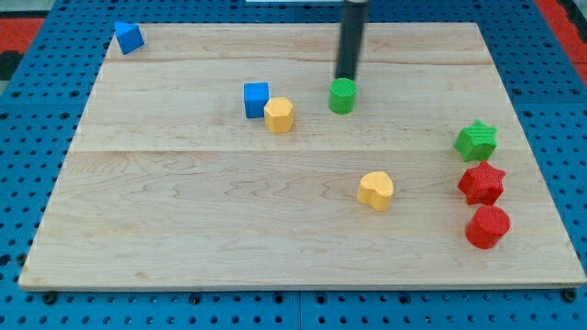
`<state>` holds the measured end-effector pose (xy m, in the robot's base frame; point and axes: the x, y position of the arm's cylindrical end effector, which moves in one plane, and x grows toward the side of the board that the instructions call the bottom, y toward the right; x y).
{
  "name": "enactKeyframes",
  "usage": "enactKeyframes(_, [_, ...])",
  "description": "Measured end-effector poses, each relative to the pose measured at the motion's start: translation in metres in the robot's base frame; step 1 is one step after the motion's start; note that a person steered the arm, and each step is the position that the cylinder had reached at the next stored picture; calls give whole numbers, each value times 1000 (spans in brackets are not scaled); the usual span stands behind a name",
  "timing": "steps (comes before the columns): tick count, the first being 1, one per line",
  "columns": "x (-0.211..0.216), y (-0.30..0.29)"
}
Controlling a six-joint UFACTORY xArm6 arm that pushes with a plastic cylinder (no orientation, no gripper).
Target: Put the green circle vertically above the green star
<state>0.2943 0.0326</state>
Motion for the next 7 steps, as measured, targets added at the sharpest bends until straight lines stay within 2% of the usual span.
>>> enactKeyframes(1, [6,-45])
enactKeyframes(2, [60,27])
enactKeyframes(3, [67,122])
enactKeyframes(4, [67,180])
enactKeyframes(5, [70,121])
enactKeyframes(6, [140,114])
enactKeyframes(7, [168,151])
